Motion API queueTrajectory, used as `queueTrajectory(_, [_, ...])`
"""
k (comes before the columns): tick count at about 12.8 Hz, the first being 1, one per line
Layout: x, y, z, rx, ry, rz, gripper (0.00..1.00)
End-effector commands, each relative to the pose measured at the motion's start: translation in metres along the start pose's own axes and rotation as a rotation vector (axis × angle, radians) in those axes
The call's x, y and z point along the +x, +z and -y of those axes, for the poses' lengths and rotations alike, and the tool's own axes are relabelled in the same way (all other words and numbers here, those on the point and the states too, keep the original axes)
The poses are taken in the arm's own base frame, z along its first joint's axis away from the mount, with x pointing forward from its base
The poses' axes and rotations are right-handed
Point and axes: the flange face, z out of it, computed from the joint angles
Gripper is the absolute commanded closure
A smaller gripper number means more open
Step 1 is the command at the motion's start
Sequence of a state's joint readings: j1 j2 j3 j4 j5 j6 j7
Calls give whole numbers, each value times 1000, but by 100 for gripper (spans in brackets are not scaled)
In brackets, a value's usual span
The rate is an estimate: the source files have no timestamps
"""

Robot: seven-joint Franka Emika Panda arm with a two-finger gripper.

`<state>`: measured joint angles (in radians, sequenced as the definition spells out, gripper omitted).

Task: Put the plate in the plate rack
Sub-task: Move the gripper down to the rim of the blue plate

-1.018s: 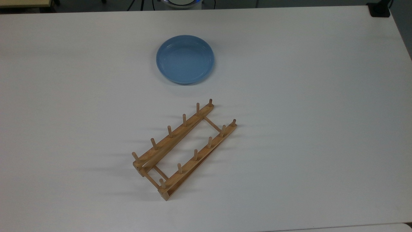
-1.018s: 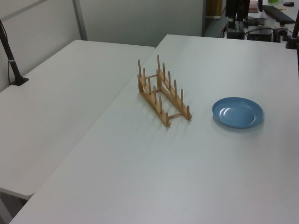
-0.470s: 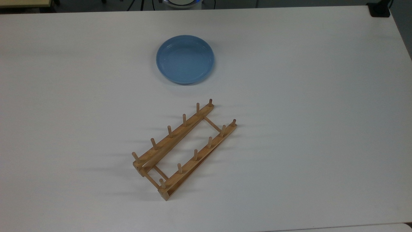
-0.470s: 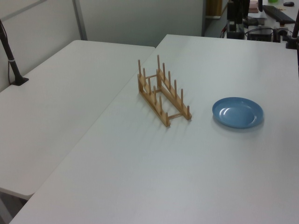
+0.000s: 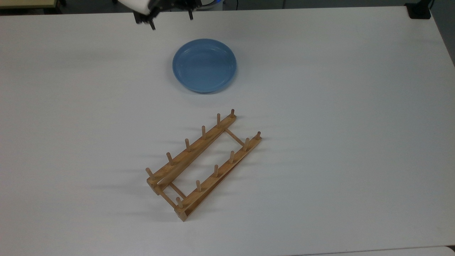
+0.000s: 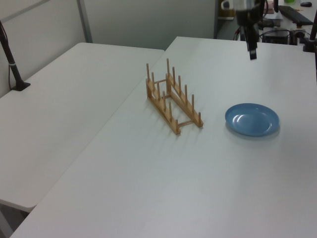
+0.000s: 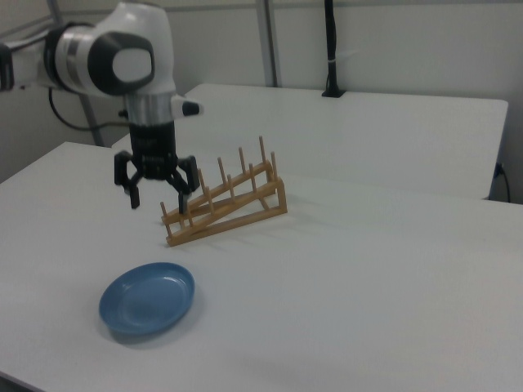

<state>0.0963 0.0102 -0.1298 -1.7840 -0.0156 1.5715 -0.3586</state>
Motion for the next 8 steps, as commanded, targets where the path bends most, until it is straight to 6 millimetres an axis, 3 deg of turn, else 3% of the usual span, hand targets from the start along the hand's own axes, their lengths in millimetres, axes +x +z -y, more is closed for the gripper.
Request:
queueTrajectory(1, [6,61,1,-45,-125,25,2])
queueTrajectory(2, [13,82,-2,-52,-134,40,6])
queueTrajectory(6, [44,137,-11,-88,-145,112,10])
queueTrajectory(8, [58,160,-9,-96,-157,117,23])
